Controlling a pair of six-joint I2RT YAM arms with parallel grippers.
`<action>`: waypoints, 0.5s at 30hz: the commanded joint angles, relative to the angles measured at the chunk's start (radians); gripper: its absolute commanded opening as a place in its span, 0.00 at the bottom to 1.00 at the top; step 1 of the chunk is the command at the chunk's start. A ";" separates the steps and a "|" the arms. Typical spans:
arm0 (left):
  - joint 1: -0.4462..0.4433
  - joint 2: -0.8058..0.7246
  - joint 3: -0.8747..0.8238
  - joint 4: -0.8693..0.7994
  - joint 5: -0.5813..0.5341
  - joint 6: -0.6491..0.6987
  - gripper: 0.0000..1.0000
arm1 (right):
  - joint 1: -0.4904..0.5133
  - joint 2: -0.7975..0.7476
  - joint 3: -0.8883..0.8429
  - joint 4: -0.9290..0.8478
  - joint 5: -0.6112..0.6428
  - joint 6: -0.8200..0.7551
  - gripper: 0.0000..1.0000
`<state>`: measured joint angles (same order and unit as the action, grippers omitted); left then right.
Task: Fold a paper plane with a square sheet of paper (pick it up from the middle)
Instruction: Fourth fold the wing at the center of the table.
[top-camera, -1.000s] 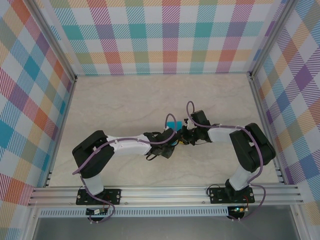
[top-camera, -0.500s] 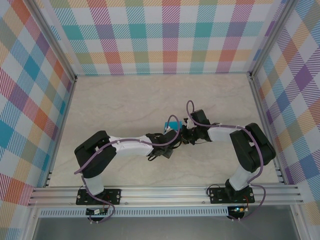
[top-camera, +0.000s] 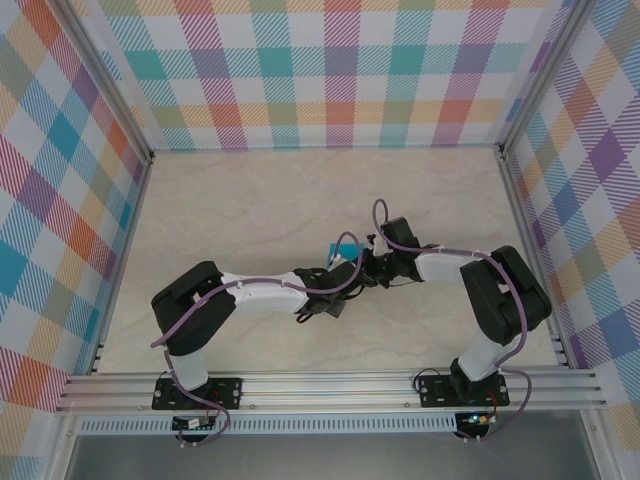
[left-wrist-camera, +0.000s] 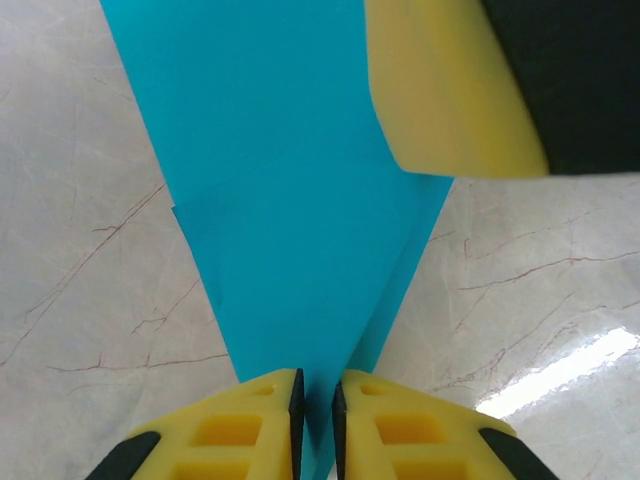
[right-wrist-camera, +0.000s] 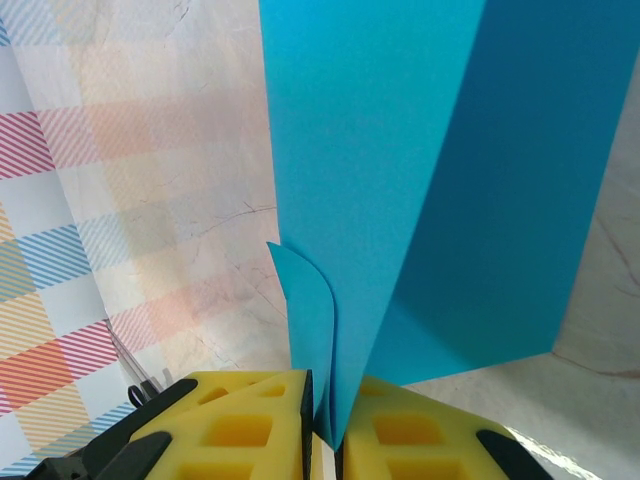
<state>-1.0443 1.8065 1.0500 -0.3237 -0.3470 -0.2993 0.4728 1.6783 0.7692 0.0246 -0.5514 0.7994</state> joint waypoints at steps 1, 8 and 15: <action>-0.013 0.010 0.022 -0.028 -0.033 -0.014 0.16 | 0.006 -0.031 0.023 -0.017 -0.018 -0.007 0.15; -0.013 0.012 0.015 -0.026 -0.044 -0.026 0.10 | 0.006 -0.033 0.024 -0.017 -0.022 -0.006 0.15; 0.013 -0.021 -0.017 0.019 0.001 -0.040 0.04 | 0.004 -0.100 0.019 -0.068 0.015 -0.033 0.26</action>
<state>-1.0435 1.8057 1.0496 -0.3157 -0.3599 -0.3279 0.4728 1.6344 0.7696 -0.0109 -0.5369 0.7937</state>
